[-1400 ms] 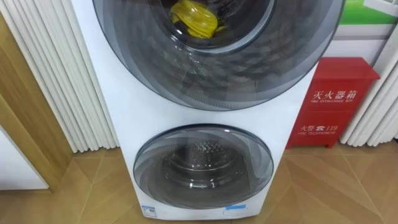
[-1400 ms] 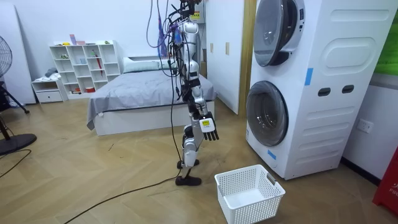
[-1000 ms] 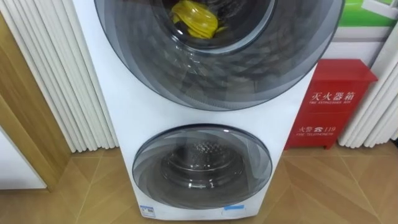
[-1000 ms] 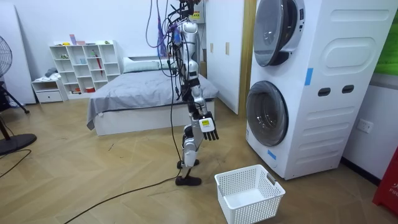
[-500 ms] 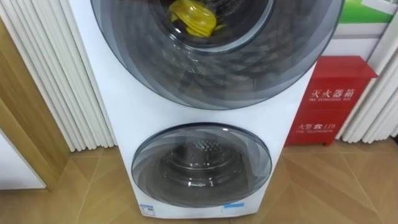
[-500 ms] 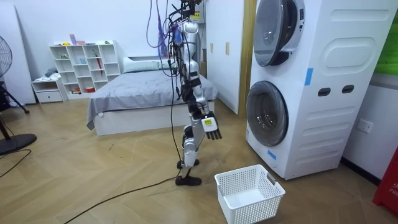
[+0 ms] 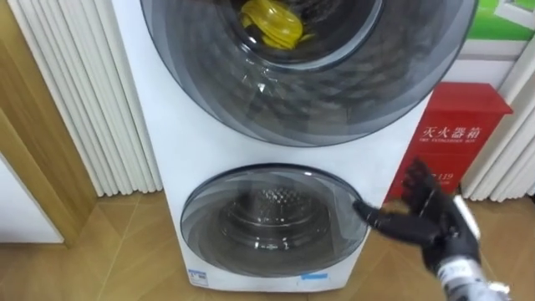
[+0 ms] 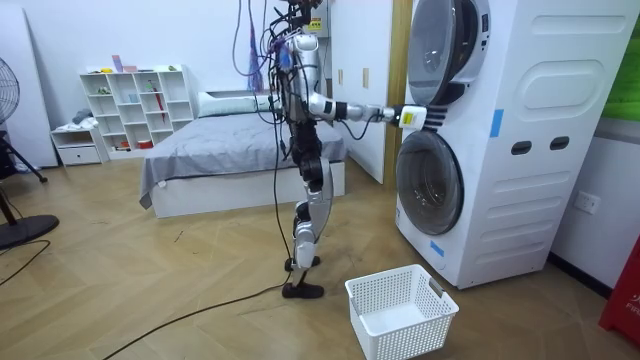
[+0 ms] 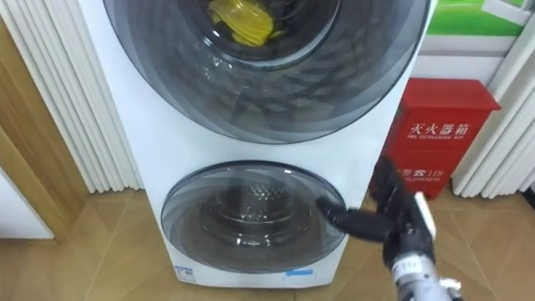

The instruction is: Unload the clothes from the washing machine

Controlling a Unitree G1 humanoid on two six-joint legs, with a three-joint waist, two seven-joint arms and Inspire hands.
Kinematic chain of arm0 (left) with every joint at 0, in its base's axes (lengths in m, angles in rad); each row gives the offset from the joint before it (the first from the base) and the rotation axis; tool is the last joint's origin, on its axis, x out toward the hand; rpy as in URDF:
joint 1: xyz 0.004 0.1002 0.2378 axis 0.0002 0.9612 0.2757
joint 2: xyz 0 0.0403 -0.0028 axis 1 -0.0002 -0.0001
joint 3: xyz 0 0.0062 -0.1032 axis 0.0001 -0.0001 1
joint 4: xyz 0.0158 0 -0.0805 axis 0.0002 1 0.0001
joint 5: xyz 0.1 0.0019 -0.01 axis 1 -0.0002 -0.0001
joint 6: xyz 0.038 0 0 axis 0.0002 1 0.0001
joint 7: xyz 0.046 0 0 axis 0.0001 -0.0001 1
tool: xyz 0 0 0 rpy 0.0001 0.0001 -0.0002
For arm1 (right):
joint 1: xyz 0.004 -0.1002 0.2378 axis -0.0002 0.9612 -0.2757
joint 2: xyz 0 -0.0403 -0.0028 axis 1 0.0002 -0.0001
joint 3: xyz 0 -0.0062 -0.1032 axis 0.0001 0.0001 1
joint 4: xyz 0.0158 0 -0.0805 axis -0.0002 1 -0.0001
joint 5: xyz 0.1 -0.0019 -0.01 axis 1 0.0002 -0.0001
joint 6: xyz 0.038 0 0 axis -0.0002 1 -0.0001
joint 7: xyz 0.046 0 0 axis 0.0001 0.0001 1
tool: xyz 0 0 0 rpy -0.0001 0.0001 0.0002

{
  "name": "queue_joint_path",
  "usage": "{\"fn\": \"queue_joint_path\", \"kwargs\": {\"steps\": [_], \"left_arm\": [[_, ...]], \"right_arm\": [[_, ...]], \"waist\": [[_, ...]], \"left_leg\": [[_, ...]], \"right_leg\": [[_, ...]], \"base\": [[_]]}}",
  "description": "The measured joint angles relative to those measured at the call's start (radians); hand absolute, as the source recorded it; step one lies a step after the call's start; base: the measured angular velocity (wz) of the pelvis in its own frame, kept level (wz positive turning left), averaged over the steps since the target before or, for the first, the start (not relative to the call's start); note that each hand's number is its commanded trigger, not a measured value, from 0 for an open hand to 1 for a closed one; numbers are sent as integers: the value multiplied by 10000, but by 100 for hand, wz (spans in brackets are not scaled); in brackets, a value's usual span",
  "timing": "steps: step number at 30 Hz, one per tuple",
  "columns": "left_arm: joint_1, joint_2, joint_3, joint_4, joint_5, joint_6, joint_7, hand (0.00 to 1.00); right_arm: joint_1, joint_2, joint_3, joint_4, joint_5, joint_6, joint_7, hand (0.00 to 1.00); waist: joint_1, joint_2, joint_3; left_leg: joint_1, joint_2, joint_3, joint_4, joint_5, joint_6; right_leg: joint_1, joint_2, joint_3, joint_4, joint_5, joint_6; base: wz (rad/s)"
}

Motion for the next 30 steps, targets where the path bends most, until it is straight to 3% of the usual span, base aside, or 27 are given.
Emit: {"fn": "queue_joint_path", "kwargs": {"steps": [7,10,20,30], "left_arm": [[-24,42,-2,13,422,160,-27,0],[-52,117,-12,-23,427,199,-27,0],[-126,183,-26,-317,807,355,-47,0],[-77,167,251,-781,1984,791,-300,0]], "right_arm": [[-1153,-254,-152,-330,-473,2,-183,0],[-1605,-549,-133,-711,-392,-21,-388,0],[-1971,-663,-154,-745,-471,-16,-1270,0],[-2893,-885,-686,-570,-417,416,-1600,0]], "waist": [[37,44,-30],[65,-14,-19],[209,-217,36],[375,-402,5]], "left_leg": [[47,12,-31,-20,7,-1],[130,17,-165,-74,13,-10],[168,1,-259,-125,16,-17],[140,-7,-517,-141,16,-17]], "right_leg": [[13,7,14,-8,0,0],[68,24,16,-13,0,0],[149,38,-19,-15,0,0],[127,46,-283,-12,0,0]], "base": [[1],[11],[2],[2]]}}
